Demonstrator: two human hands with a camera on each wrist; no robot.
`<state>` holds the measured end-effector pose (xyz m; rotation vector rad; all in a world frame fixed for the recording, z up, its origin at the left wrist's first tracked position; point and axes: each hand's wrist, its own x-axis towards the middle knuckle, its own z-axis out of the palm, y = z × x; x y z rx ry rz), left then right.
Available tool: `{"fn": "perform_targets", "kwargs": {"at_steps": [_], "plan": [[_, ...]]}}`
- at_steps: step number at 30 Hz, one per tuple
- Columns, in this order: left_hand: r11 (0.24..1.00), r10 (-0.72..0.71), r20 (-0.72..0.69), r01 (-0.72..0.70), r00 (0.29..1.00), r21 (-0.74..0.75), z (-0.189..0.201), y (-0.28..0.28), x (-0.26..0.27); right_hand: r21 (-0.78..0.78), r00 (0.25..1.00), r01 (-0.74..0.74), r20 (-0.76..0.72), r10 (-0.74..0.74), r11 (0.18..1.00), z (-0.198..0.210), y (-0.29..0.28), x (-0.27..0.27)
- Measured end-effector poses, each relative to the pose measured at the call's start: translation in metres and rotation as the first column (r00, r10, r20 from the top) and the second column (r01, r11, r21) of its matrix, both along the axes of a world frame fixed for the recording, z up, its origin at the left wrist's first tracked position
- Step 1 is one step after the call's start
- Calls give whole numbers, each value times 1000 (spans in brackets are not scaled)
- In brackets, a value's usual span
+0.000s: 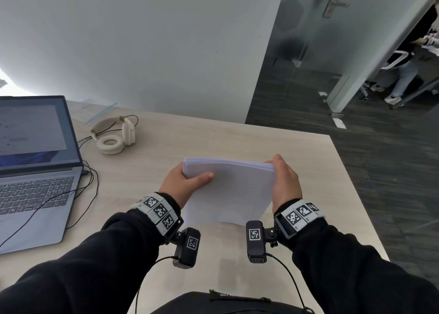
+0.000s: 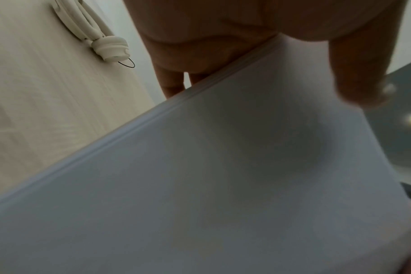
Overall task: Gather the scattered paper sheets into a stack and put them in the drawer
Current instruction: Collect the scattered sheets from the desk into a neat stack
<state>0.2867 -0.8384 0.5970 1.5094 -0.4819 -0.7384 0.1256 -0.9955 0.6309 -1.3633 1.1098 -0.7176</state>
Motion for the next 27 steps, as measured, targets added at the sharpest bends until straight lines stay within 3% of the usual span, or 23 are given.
{"fn": "perform_targets", "kwargs": {"at_steps": [5, 13, 18, 24, 27], "plan": [[995, -55, -7, 55, 998, 89, -19, 3, -3, 28, 1000, 0, 22, 0, 1000, 1, 1, 3], [996, -73, -39, 75, 997, 39, -24, 7, -7, -20, 996, -28, 90, 30, 999, -8, 2, -6], [990, -96, -3, 95, 995, 108, -26, 4, -10, 71, 996, -28, 83, 22, 997, -7, -1, -5], [951, -127, 96, 94, 987, 295, -40, 6, -11, -44, 997, -49, 63, 51, 998, -8, -2, -8], [911, -182, 203, 87, 962, 402, -42, 6, -10, -212, 999, -41, 24, 47, 976, -6, -7, -15]]}}
